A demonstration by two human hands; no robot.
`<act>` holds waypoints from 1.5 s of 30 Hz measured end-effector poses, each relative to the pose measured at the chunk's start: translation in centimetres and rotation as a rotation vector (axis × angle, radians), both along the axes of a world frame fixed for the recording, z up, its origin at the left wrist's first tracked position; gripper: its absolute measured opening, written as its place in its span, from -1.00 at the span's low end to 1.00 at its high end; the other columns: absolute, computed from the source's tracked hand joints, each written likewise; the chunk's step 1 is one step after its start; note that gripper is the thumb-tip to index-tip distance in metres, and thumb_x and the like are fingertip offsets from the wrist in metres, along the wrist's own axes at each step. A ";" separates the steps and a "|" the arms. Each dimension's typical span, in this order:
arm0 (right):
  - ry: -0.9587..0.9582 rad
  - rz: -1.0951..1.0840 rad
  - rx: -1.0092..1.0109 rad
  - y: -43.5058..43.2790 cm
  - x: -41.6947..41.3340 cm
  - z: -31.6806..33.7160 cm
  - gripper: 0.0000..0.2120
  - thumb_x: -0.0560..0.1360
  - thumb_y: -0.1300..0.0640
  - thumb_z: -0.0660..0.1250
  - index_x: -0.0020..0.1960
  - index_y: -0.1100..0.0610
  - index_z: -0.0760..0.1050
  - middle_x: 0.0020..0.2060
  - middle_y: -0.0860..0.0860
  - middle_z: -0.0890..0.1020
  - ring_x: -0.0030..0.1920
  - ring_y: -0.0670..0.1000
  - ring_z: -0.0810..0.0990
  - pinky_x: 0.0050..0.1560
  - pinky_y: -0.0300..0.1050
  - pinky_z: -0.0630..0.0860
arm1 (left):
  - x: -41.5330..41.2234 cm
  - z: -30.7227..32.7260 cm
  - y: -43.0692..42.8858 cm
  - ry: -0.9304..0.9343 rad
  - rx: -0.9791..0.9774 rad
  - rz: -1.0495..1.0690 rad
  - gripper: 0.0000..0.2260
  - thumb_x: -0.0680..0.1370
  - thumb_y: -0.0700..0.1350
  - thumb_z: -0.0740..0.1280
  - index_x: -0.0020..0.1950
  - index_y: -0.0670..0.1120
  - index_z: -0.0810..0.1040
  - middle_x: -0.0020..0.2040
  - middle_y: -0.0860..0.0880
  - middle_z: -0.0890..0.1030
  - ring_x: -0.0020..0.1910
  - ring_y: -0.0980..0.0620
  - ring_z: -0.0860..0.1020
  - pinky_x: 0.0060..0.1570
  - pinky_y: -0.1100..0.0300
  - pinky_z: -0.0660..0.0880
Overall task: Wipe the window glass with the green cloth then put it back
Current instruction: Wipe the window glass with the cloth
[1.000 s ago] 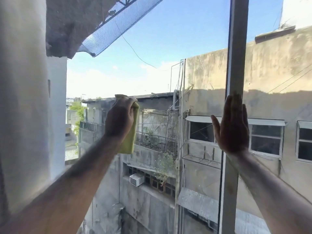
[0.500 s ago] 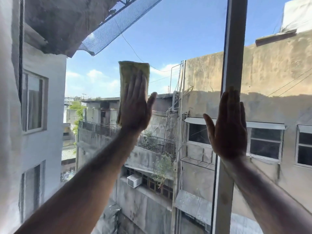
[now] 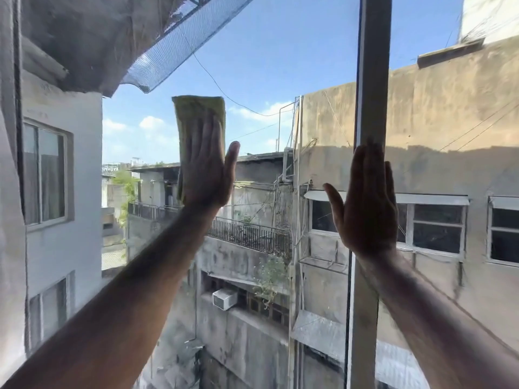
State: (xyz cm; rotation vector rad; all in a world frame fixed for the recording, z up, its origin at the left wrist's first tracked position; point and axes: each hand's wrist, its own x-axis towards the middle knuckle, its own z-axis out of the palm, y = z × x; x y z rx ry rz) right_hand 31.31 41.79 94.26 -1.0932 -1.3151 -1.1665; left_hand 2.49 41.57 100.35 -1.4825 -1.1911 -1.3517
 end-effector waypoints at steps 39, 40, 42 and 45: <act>0.006 0.027 0.032 -0.1 -0.1 0.0 -0.14 0.73 -0.34 -0.05 0.69 0.35 0.04 0.70 0.30 0.09 0.73 0.22 0.07 0.72 0.19 0.13 | 3.2 -2.9 -0.5 0.073 -0.112 -0.013 -0.26 0.66 0.33 -0.18 0.70 -0.13 -0.02 0.73 -0.15 0.02 0.72 -0.14 -0.04 0.70 -0.19 -0.03; 0.008 0.028 0.039 -0.1 -0.1 0.0 -0.17 0.74 -0.32 -0.06 0.69 0.36 0.05 0.69 0.30 0.10 0.72 0.22 0.08 0.72 0.18 0.13 | 5.1 -2.7 -0.3 0.192 -0.091 -0.016 -0.26 0.67 0.33 -0.14 0.71 -0.14 0.00 0.73 -0.16 0.03 0.72 -0.15 -0.03 0.70 -0.18 -0.05; 0.007 0.031 0.066 0.0 -0.1 0.0 -0.23 0.76 -0.25 -0.04 0.68 0.37 0.08 0.68 0.31 0.13 0.72 0.24 0.11 0.72 0.19 0.15 | 8.5 -5.1 0.2 0.551 -0.034 -0.025 -0.25 0.68 0.34 -0.05 0.70 -0.15 0.09 0.72 -0.18 0.10 0.72 -0.16 0.03 0.71 -0.14 -0.08; 0.011 0.028 0.101 0.1 0.0 0.0 -0.28 0.78 -0.19 0.01 0.67 0.38 0.11 0.67 0.32 0.18 0.70 0.26 0.15 0.69 0.21 0.20 | 8.3 -11.8 0.4 0.926 -0.052 -0.038 -0.24 0.67 0.37 0.04 0.69 -0.14 0.15 0.70 -0.15 0.18 0.71 -0.14 0.08 0.71 -0.14 -0.02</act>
